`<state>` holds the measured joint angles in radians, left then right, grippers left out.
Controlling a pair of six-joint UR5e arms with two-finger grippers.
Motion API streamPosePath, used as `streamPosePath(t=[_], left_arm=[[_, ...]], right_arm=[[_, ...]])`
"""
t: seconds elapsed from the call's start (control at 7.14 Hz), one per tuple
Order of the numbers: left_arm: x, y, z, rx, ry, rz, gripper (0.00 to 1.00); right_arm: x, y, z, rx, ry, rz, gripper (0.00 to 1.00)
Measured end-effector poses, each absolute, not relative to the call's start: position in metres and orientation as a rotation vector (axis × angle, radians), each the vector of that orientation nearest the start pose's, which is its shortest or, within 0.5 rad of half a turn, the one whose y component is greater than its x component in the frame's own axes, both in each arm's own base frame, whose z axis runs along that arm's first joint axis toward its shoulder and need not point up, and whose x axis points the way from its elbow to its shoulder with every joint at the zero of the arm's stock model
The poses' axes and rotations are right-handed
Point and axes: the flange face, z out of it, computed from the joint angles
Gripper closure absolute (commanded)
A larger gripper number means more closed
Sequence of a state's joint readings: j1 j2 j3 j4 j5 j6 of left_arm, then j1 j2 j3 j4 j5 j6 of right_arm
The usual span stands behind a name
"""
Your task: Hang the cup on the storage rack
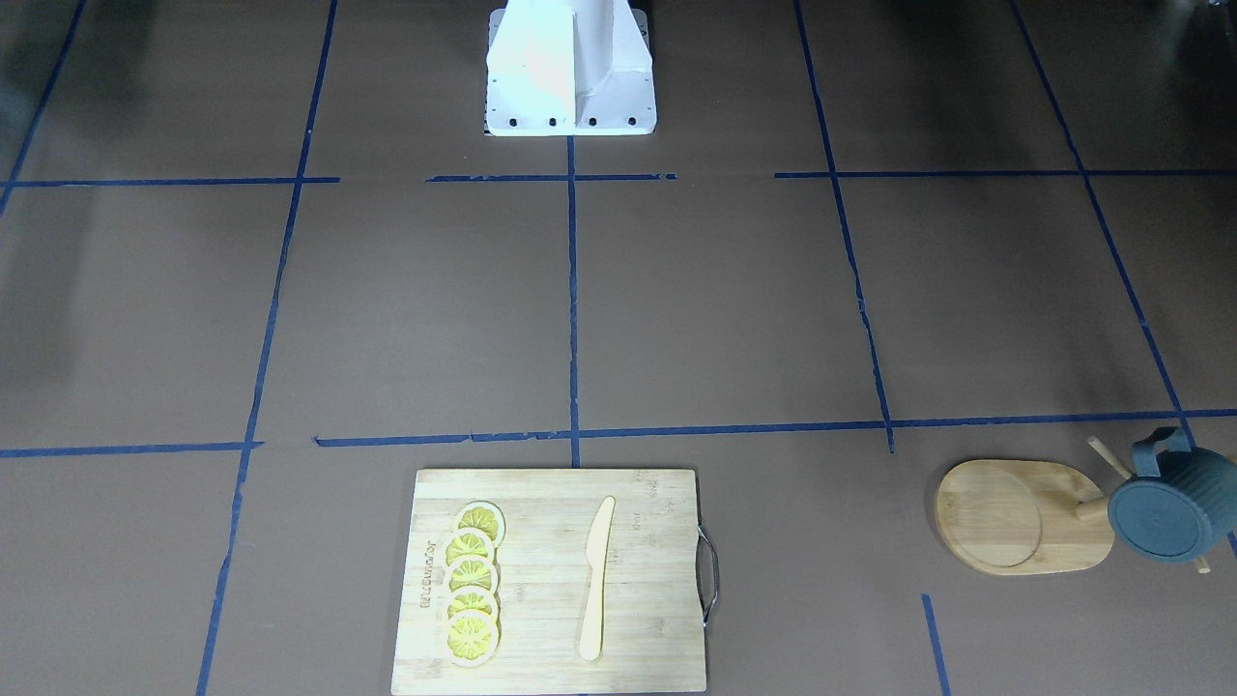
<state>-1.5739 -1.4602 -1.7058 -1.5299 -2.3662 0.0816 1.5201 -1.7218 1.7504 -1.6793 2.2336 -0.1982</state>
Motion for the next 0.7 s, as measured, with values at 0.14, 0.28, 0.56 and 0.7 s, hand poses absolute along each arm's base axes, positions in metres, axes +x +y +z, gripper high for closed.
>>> streamPosePath(t=[0.14, 0.28, 0.56, 0.7], left_arm=[[-0.0637, -0.4430, 0.6466, 0.018, 0.794, 0.068, 0.00], [-0.0637, -0.4411, 0.6473, 0.016, 0.793, 0.068, 0.00], [-0.0634, -0.4364, 0.6494, 0.011, 0.797, 0.066, 0.00], [-0.0633, -0.4362, 0.6490, 0.012, 0.799, 0.066, 0.00]], right_arm=[[0.0506, -0.4236, 0.6580, -0.028, -0.668, -0.215, 0.00], [0.0505, -0.4241, 0.6566, -0.024, -0.668, -0.219, 0.00], [0.0505, -0.4254, 0.6569, -0.024, -0.669, -0.218, 0.00], [0.0505, -0.4253, 0.6599, -0.030, -0.669, -0.215, 0.00]])
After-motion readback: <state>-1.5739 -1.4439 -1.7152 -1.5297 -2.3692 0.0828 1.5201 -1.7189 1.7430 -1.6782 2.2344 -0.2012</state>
